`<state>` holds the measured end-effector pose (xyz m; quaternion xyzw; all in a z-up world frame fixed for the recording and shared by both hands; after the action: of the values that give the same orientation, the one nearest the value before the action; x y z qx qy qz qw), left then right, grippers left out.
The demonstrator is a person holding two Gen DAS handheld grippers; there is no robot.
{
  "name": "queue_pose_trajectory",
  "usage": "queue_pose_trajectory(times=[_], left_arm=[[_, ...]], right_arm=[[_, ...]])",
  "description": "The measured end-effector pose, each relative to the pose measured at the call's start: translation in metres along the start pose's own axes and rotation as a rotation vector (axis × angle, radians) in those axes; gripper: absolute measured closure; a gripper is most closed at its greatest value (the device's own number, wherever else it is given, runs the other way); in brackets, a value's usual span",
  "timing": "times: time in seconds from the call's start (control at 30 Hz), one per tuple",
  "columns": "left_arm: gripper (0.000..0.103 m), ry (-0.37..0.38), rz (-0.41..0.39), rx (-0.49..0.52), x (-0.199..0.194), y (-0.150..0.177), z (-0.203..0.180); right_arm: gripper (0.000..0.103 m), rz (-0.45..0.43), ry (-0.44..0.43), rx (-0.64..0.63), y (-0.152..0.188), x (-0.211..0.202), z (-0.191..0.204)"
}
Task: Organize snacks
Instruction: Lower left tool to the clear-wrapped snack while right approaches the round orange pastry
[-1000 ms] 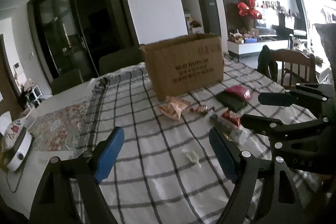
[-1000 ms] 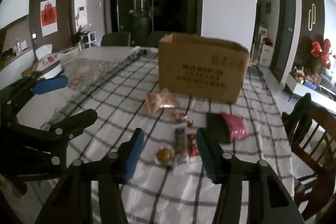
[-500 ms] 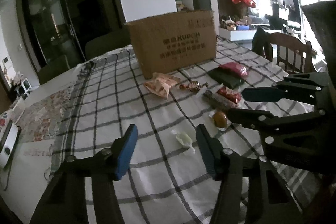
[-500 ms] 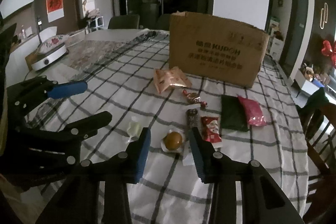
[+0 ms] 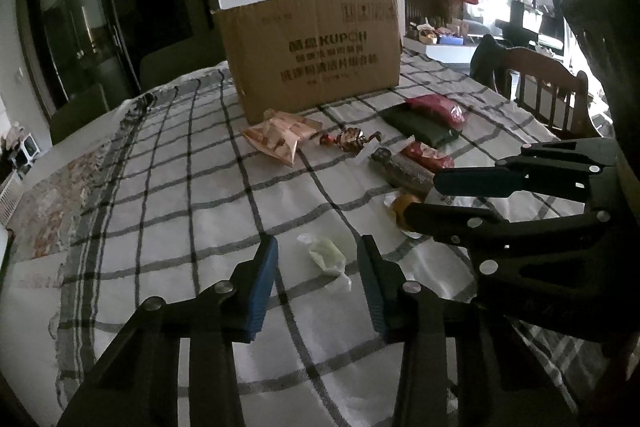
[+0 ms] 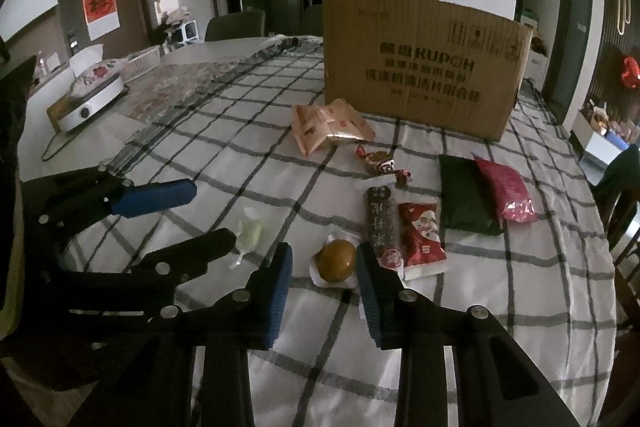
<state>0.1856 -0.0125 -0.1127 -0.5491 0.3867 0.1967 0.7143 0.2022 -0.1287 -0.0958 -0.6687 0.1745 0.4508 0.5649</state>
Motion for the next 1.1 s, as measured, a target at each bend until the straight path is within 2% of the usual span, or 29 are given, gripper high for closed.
queue_pose_trajectory(times=[0.63, 0.8, 1.0, 1.1], left_arm=[[0.066, 0.041, 0.036, -0.019, 0.017, 0.001, 0.001], [0.069, 0.056, 0.054, -0.046, 0.025, -0.004, 0.000], [0.069, 0.058, 0.099, -0.082, 0.033, 0.000, 0.003], [0.074, 0.068, 0.117, -0.108, 0.037, 0.000, 0.006]], right_arm=[[0.071, 0.038, -0.042, 0.071, -0.004, 0.027, -0.009], [0.079, 0.042, -0.043, 0.093, -0.004, 0.030, -0.013], [0.079, 0.037, -0.050, 0.103, -0.003, 0.031, -0.014], [0.079, 0.036, -0.052, 0.106, -0.003, 0.030, -0.014]])
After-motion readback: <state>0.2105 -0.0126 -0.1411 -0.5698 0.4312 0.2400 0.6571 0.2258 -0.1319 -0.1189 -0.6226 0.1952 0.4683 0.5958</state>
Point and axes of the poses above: each gripper's, at about its wrist camera, not at the fingertips, and x roughly the way its jaws point, z to its left, y to its underside, the point moved 6 cm from there along x, roughly the way its jaws point, and after that the axes turned 7 degrees about z, right-handed, at the moved point
